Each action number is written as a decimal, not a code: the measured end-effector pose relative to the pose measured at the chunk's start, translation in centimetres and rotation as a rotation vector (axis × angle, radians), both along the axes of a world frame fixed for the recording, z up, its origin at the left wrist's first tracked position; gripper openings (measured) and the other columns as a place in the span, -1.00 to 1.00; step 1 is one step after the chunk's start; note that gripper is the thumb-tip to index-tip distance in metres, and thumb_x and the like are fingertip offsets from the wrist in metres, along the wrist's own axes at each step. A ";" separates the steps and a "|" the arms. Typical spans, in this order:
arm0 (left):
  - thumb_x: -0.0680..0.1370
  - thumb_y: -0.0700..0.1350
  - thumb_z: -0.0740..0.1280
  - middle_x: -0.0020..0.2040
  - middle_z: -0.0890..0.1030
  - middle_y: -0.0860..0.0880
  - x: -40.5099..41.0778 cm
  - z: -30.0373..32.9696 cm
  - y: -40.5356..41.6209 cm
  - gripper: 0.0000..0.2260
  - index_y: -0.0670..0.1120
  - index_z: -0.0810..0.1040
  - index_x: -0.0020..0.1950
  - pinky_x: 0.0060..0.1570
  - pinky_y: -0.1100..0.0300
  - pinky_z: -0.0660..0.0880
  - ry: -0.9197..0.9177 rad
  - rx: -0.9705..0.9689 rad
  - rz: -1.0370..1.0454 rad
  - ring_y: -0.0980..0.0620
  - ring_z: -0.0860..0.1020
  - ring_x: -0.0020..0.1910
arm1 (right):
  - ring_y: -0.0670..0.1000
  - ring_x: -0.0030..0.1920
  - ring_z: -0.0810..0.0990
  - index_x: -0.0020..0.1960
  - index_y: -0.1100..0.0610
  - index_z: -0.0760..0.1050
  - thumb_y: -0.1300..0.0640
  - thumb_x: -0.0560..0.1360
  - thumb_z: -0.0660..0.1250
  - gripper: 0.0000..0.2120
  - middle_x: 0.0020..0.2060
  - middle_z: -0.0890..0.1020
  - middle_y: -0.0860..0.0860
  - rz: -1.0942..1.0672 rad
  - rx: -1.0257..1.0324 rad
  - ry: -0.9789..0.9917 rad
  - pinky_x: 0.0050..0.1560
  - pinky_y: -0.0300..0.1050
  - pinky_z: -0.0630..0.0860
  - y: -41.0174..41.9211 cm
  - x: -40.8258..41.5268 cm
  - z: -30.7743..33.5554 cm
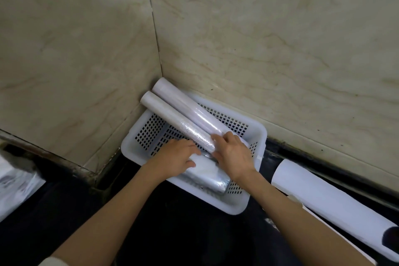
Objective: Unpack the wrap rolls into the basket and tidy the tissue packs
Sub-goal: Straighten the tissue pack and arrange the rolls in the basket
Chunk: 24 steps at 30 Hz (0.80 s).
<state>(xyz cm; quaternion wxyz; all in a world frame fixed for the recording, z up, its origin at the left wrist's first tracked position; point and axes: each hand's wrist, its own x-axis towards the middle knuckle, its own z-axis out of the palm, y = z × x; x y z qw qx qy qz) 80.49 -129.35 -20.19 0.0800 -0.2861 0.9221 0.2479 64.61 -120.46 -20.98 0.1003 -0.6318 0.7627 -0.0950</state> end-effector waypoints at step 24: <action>0.46 -0.07 0.36 0.00 0.50 0.02 -0.4 -0.5 0.3 -0.69 0.03 0.46 0.19 -0.04 0.15 0.10 -0.205 0.050 -0.058 0.04 0.24 -0.04 | 0.09 0.02 0.54 0.28 0.12 0.41 0.14 0.55 0.21 -0.69 0.04 0.53 0.10 -0.133 -0.010 -0.269 0.02 0.05 0.53 1.1 -1.1 0.5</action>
